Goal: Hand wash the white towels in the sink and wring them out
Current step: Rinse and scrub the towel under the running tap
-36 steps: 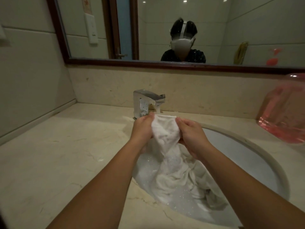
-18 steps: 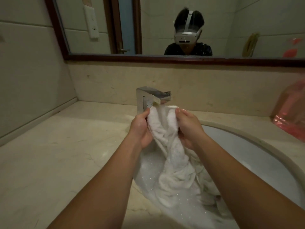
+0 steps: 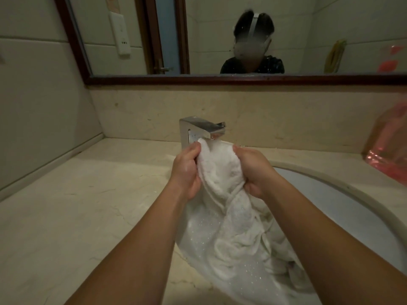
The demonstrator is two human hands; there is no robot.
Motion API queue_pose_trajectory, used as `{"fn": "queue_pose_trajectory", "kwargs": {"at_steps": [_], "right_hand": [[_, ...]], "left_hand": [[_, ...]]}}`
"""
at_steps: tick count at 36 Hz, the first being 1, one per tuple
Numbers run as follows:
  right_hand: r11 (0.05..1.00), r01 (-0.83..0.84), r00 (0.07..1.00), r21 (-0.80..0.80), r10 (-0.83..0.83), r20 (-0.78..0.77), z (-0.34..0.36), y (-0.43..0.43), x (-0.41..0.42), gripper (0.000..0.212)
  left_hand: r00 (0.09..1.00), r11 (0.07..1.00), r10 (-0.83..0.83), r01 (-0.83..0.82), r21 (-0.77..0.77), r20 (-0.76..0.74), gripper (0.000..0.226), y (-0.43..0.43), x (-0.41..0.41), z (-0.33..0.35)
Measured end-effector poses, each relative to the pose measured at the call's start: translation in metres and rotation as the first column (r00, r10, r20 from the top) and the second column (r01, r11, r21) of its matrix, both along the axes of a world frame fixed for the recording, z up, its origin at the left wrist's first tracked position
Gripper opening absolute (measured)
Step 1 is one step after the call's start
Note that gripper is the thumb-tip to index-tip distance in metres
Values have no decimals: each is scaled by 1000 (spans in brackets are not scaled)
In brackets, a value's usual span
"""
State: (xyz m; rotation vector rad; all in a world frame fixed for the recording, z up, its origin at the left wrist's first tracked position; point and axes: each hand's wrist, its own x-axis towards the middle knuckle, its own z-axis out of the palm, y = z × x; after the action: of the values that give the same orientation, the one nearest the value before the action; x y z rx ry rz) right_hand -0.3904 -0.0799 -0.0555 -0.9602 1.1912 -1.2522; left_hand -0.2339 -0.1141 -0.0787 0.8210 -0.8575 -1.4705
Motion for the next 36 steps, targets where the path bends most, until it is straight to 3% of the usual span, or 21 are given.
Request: {"fn": "queue_pose_trajectory", "kwargs": {"at_steps": [6, 10, 17, 25, 29, 33, 36], "right_hand": [[993, -113, 945, 44, 94, 313, 2, 4, 4, 38], [985, -143, 915, 96, 95, 392, 3, 2, 3, 44], [978, -113, 982, 176, 83, 170, -2, 1, -8, 49], [997, 67, 972, 37, -57, -226, -15, -5, 5, 43], [997, 82, 969, 1, -79, -234, -23, -7, 10, 51], [996, 80, 945, -28, -85, -316, -26, -4, 17, 38], [995, 92, 954, -35, -98, -282, -23, -2, 26, 44]], "left_hand": [[958, 991, 131, -123, -48, 255, 25, -2, -11, -12], [934, 986, 162, -166, -16, 317, 23, -1, -13, -17], [988, 970, 80, -108, 218, 132, 39, 2, -11, -5], [990, 968, 37, -69, 242, 136, 48, 3, -9, -4], [987, 960, 5, -50, 277, 160, 48, 3, -11, -4], [979, 958, -11, -48, 284, 201, 49, 6, -12, -3], [963, 963, 8, -80, 259, 268, 58, 8, -13, 0]]}}
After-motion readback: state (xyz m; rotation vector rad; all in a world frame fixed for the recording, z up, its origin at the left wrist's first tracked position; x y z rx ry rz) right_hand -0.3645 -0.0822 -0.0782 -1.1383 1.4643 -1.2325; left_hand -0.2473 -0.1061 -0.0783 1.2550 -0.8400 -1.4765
